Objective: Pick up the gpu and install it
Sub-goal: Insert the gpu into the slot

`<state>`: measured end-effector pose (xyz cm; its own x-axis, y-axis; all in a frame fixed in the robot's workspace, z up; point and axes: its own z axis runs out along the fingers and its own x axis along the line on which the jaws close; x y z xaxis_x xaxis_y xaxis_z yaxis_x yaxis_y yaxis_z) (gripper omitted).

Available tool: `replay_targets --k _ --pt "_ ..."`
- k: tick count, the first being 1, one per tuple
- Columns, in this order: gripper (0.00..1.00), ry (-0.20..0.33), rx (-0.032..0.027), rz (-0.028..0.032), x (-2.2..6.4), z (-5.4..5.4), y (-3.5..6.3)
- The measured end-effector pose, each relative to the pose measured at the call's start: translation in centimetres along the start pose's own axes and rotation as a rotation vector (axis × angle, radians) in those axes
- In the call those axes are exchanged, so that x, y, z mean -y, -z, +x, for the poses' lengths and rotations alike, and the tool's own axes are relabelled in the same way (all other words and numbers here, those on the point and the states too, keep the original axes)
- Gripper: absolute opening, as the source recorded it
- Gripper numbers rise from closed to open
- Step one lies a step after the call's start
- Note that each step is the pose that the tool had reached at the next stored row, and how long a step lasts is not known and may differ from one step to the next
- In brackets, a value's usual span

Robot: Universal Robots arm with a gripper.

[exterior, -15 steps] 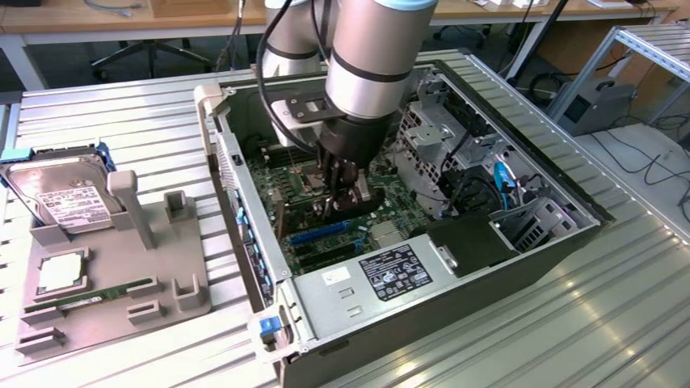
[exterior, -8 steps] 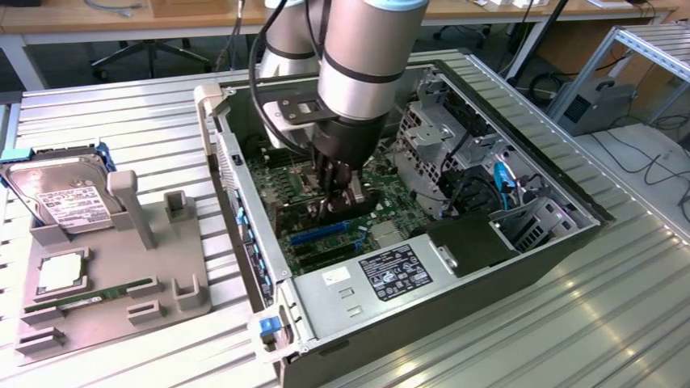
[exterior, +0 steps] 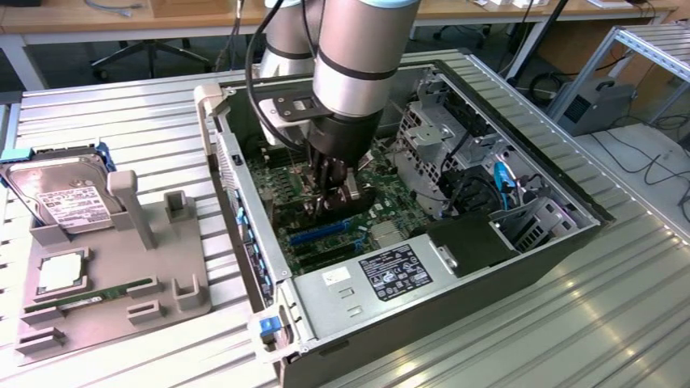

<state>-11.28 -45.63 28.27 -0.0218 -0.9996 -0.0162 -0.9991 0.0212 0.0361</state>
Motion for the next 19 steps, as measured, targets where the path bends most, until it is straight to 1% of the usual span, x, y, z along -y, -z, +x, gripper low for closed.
replay_targets --k 5,19 --pt "0.27 0.0 -0.0011 0.0 -0.27 -0.01 -0.2" --pt "0.27 0.0 -0.0014 0.0 -0.3 0.05 -0.88"
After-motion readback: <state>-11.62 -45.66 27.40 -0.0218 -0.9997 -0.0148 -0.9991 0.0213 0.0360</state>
